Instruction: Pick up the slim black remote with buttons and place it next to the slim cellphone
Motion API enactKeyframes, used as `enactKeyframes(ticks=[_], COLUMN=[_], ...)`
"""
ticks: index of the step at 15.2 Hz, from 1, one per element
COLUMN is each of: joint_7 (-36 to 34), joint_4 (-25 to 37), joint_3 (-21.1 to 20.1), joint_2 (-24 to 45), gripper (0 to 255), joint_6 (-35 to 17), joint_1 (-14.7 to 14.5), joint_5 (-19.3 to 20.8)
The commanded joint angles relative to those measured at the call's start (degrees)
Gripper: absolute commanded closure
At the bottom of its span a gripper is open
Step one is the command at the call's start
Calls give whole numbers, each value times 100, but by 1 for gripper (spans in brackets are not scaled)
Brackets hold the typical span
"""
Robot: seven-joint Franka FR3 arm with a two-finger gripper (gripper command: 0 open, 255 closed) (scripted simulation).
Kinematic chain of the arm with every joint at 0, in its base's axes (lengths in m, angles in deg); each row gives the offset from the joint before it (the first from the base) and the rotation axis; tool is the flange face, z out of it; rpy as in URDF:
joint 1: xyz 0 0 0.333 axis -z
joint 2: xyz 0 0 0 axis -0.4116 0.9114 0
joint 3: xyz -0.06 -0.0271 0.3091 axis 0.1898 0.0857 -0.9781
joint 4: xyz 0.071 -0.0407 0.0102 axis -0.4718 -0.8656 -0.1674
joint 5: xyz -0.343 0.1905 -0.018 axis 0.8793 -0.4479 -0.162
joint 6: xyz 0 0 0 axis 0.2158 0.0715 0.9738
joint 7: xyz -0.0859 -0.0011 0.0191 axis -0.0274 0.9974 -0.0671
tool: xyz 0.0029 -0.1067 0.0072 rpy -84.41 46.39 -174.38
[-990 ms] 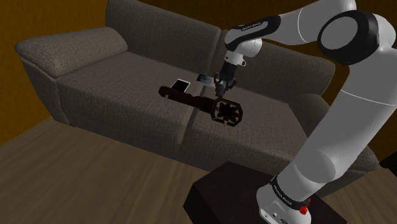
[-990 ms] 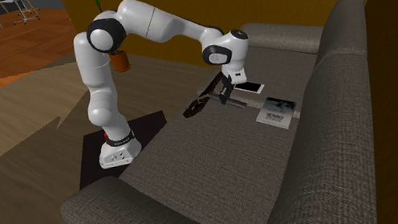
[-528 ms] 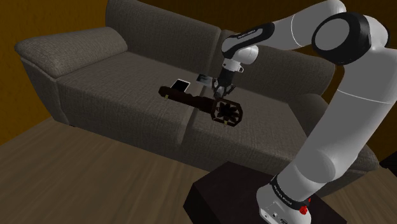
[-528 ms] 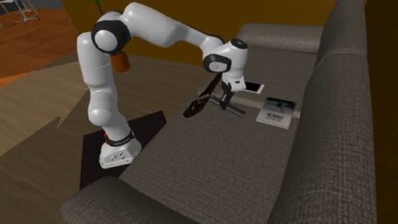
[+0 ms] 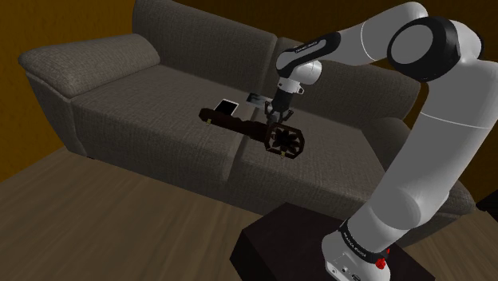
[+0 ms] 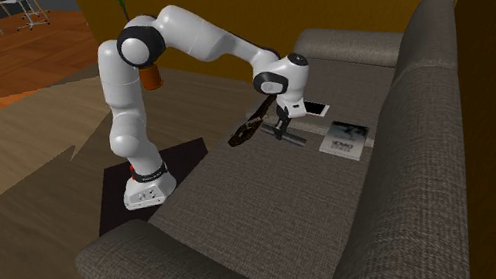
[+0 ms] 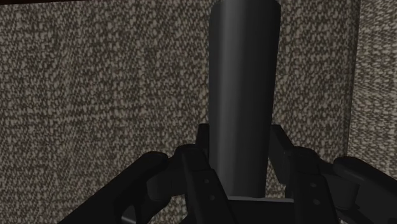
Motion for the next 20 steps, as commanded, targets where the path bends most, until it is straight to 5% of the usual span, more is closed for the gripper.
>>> enactKeyframes(ticks=[1, 2, 3, 8, 12, 20], joint_7=[0, 0, 0, 0, -70, -70], joint_4=[0, 0, 0, -1, 467, 467], joint_3=[2, 2, 2, 2, 60, 60], joint_2=[4, 4, 4, 3, -213, -213], gripper=[255, 255, 0, 0, 0, 0], joint_6=[-3, -3, -3, -3, 677, 678], joint_1=[2, 2, 2, 2, 47, 47], joint_5=[1, 1, 1, 1, 112, 112])
